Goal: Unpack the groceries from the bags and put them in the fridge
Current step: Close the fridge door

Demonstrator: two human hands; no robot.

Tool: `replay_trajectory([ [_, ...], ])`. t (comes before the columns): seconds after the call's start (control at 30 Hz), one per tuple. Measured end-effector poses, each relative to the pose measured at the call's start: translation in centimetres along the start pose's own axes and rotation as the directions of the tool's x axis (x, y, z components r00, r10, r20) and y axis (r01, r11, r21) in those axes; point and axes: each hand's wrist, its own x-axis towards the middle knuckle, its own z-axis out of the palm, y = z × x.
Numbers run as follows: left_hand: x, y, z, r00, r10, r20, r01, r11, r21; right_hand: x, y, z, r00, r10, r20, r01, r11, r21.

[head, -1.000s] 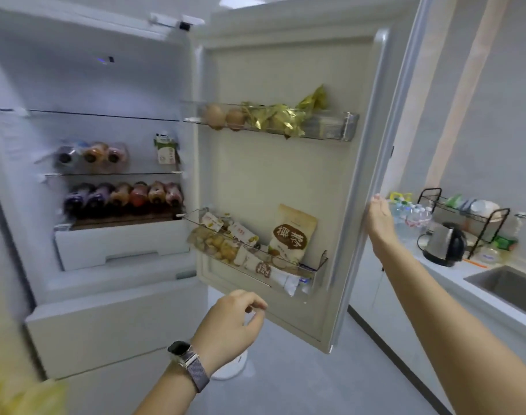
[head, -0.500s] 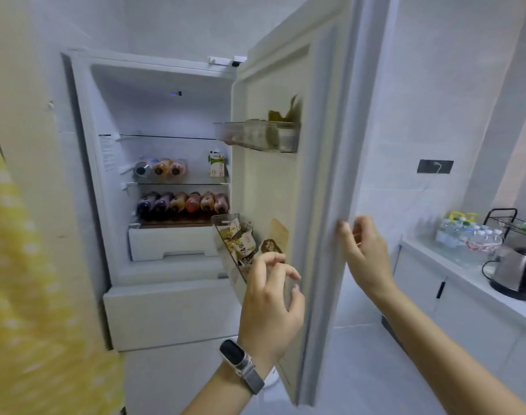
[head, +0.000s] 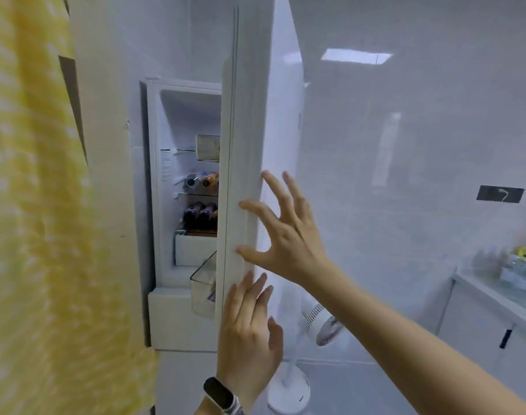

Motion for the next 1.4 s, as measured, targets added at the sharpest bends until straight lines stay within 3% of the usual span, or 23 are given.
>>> replay_trajectory([
  [0.27,0.4,-8.5,-0.7,0.97,-0.202,0.133,0.13,0.898,0.42,7.3,-3.6,6.9,0.937,-0.326,0.123,0.34,0.933,-0.119],
  [0.37,1.2,-12.1,-0.8,0.946,-0.295,0.135,0.192,0.845,0.499,10.0,-4.4,10.1,0.913,-0.382,0.141,0.402,0.903,-0.154],
  [0.6,4.3,-21.8,-0.7,0.924,-0.358,0.133,0.225,0.793,0.566,16.5,-6.2,18.9,0.859,-0.5,0.109,0.512,0.83,-0.22],
  [0.93,11.9,-34.9,3.7,0.859,-0.471,0.202,0.263,0.744,0.614,24.9,-6.4,33.0,0.878,-0.445,0.178,0.479,0.798,-0.366],
  [1.17,16.8,-42.6,7.9,0.858,-0.459,0.229,0.295,0.807,0.512,28.7,-3.6,41.9,0.89,-0.389,0.238,0.455,0.775,-0.437],
  [1.4,19.3,-46.5,10.8,0.868,-0.41,0.281,0.28,0.871,0.405,30.0,-1.5,45.8,0.88,-0.356,0.315,0.468,0.766,-0.441],
])
